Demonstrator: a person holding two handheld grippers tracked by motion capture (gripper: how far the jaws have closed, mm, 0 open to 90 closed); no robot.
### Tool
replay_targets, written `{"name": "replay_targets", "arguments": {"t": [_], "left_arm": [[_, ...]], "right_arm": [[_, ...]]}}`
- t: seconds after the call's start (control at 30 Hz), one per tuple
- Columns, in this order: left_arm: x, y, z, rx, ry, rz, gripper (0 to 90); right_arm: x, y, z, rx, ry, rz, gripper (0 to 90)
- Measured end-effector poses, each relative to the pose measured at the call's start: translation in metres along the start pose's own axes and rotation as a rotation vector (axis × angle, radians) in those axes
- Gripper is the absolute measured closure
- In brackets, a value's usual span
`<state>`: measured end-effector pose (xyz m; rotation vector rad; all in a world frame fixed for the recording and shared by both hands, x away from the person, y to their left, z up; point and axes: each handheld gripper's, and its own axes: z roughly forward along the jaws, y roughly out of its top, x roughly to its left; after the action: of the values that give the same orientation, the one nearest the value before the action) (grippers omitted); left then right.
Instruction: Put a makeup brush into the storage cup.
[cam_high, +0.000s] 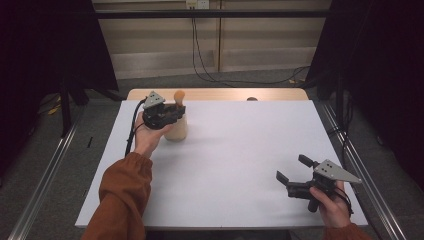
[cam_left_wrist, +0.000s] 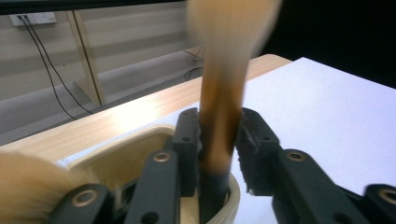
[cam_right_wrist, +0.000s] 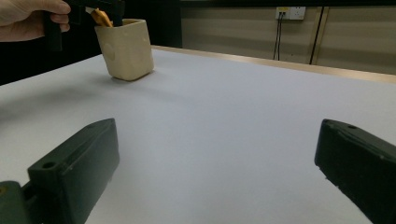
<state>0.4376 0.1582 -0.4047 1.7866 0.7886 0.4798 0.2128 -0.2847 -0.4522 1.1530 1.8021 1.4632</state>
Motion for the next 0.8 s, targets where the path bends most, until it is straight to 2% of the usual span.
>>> {"name": "replay_targets", "arguments": {"t": [0.13, 0.43, 0.5, 0.67, 0.77, 0.8], "left_arm": [[-0.001, 0.001, -0.002, -0.006, 0.000, 0.016, 61.1], [-0.005, 0.004, -0.008, -0.032, 0.003, 0.019, 40.6], [-0.008, 0.004, -0.010, -0.034, 0.002, 0.022, 32.6], [-0.015, 0.003, -0.016, -0.038, -0.008, 0.022, 23.1], [-0.018, 0.003, -0.020, -0.018, 0.022, 0.038, 15.7], [-0.017, 0.003, -0.021, -0.014, 0.012, 0.022, 12.3]], "right_arm": [[0.000, 0.000, 0.000, -0.002, 0.002, 0.000, 0.0], [0.000, 0.000, 0.000, -0.003, 0.004, -0.002, 0.0], [0.000, 0.000, 0.001, 0.000, 0.004, -0.002, 0.0], [-0.002, -0.002, 0.002, 0.005, 0.001, 0.005, 0.0], [-0.003, -0.002, 0.002, 0.004, -0.002, 0.011, 0.0], [-0.003, -0.002, 0.002, 0.004, -0.001, 0.012, 0.0]]}}
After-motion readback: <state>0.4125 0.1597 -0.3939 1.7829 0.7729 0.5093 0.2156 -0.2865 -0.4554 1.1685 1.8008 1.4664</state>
